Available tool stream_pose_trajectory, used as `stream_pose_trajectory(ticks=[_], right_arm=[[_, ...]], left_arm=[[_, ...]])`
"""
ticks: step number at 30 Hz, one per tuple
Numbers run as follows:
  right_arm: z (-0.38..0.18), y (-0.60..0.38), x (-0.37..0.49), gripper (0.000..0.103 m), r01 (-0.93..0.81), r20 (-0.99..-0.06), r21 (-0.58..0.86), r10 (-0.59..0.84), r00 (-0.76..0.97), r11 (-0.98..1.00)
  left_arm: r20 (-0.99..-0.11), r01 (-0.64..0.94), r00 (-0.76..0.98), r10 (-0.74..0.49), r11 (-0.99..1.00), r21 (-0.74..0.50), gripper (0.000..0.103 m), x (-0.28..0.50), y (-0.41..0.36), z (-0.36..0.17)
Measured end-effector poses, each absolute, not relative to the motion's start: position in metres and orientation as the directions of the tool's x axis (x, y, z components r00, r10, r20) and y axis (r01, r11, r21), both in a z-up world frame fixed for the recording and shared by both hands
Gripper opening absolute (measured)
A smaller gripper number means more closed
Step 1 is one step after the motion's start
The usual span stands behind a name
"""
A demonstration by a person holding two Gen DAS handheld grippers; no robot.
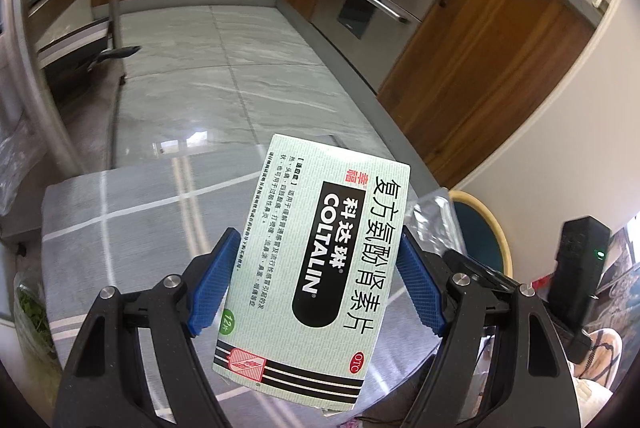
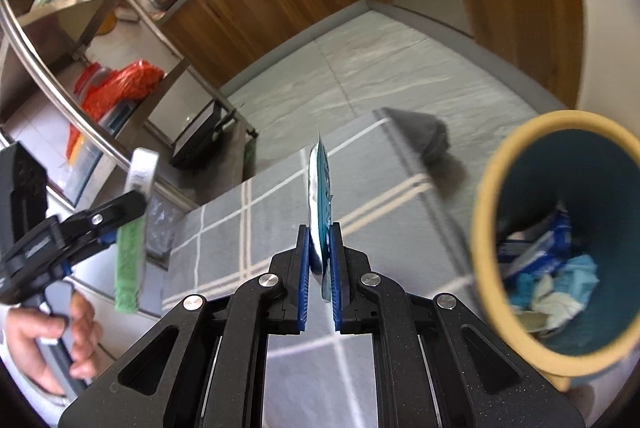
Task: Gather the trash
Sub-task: 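Carry the medicine box and blister pack in both grippers over the teal bin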
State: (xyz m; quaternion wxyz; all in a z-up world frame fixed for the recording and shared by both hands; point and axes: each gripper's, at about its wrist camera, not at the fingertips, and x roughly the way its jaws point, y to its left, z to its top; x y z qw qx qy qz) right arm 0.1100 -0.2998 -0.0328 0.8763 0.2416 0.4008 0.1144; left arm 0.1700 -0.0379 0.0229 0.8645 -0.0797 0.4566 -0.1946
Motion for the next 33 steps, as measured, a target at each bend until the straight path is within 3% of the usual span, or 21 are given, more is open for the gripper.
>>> stream_pose_trajectory(ticks=[17, 33], right_arm=[[-0.033, -0.436, 0.031, 0.010, 0.173, -0.602, 0.564, 0.258, 0.756, 0.808], [-0.053, -0.480, 0.017, 0.010, 0.264, -0.616, 0.586, 0.209, 0.760, 0.766]], left_arm=[[-0.801, 0.491, 0.373, -0.469, 0.832, -0.258, 0.076, 0.160, -0.221, 0.001], [-0.829, 0.544, 0.263, -0.493, 0.785, -0.294, 0.076, 0.170, -0.309, -0.045]])
